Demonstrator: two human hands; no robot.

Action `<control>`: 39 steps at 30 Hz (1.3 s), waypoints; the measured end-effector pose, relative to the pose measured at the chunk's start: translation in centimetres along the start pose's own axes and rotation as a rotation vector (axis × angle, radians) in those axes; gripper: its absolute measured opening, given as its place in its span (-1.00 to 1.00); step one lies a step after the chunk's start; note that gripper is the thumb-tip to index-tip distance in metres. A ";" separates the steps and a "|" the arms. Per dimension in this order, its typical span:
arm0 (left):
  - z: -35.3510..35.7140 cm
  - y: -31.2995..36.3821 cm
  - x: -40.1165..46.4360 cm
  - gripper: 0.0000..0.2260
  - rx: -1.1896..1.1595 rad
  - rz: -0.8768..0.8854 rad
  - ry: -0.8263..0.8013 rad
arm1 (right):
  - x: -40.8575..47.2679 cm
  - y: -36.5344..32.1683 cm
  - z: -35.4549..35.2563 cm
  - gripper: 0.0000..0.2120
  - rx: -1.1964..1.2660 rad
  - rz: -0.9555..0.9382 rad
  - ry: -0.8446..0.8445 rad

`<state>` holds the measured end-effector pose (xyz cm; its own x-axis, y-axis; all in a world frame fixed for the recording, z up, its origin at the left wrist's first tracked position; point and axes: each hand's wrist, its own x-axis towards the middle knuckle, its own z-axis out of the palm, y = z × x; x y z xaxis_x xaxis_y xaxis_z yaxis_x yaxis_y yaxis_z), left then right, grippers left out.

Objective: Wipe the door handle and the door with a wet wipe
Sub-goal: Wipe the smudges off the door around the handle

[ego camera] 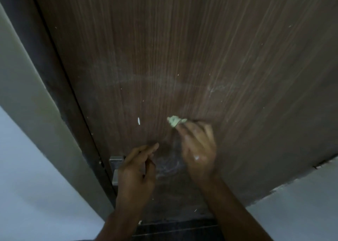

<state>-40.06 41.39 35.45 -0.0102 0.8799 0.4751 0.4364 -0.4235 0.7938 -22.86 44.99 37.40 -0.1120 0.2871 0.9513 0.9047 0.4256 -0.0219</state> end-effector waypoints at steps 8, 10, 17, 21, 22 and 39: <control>0.3 1.1 0.8 -0.65 -0.034 0.052 0.066 | -0.6 0.8 -1.3 -0.81 -0.032 -0.185 -0.240; 0.6 1.3 0.9 -0.62 -0.054 0.052 0.079 | 3.0 1.2 -2.0 -0.77 -0.011 -0.038 0.016; 0.9 1.4 0.9 -0.66 -0.043 0.040 0.080 | -0.7 0.9 -1.2 -0.78 -0.055 -0.217 -0.188; 1.1 1.4 0.9 -0.66 -0.031 0.033 0.051 | -0.2 1.7 -1.9 -0.69 -0.072 -0.164 -0.171; 1.2 1.4 0.8 -0.64 -0.032 0.021 0.040 | 0.7 1.9 -2.0 -0.72 -0.068 -0.075 -0.083; 2.8 1.4 0.5 -0.62 -0.024 0.014 -0.015 | -1.4 2.9 -1.9 -0.82 -0.088 0.142 0.111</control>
<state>-36.90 41.81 35.70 0.0093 0.8768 0.4807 0.4143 -0.4409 0.7962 -19.30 44.14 36.57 0.0608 0.2401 0.9689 0.9412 0.3093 -0.1357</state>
